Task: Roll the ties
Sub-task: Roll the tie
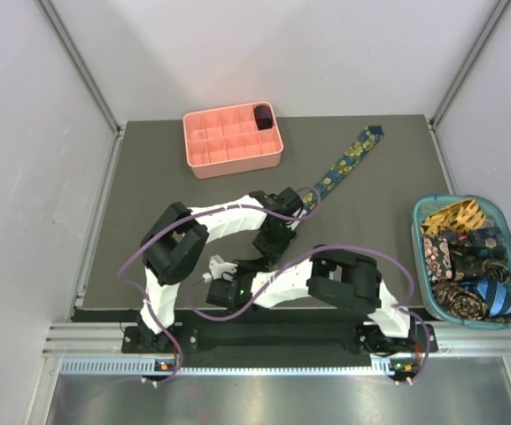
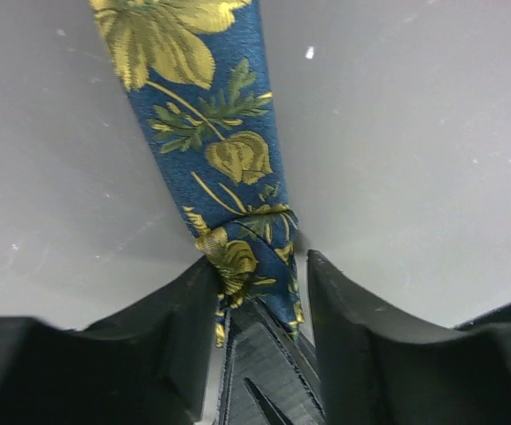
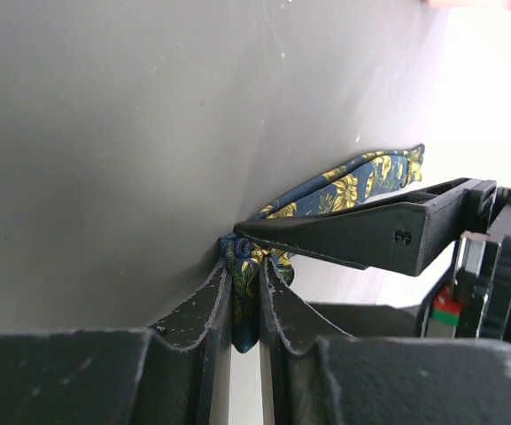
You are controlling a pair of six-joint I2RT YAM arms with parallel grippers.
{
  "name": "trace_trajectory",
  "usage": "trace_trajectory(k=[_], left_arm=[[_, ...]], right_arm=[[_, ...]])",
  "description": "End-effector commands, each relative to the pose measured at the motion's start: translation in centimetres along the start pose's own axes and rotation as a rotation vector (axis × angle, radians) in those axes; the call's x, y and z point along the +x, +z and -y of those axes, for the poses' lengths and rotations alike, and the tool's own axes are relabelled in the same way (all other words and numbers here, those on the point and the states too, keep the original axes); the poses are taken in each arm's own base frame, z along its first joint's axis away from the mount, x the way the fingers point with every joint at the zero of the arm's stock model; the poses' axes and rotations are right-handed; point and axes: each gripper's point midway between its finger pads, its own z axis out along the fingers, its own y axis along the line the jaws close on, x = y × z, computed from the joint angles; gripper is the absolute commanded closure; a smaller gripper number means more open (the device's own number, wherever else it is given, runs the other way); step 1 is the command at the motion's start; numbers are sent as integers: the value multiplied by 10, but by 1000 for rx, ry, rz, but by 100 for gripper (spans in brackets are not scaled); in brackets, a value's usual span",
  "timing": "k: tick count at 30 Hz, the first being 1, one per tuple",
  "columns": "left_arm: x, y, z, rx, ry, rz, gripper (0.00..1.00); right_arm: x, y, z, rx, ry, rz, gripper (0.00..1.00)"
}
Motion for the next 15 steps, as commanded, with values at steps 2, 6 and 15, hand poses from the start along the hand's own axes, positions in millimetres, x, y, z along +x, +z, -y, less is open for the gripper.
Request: trace_trajectory(k=[2,6,15], left_arm=[[39,15,13,42,7,-168,47],[5,-4,18,43,24,-60,40],[-62,-67,-4,29,-91,267,9]], right_arm=[[11,11,-5,-63,42,-41,94],[6,8,-3,-93,70,-16,95],[-3,2,1,-128,96,33,95]])
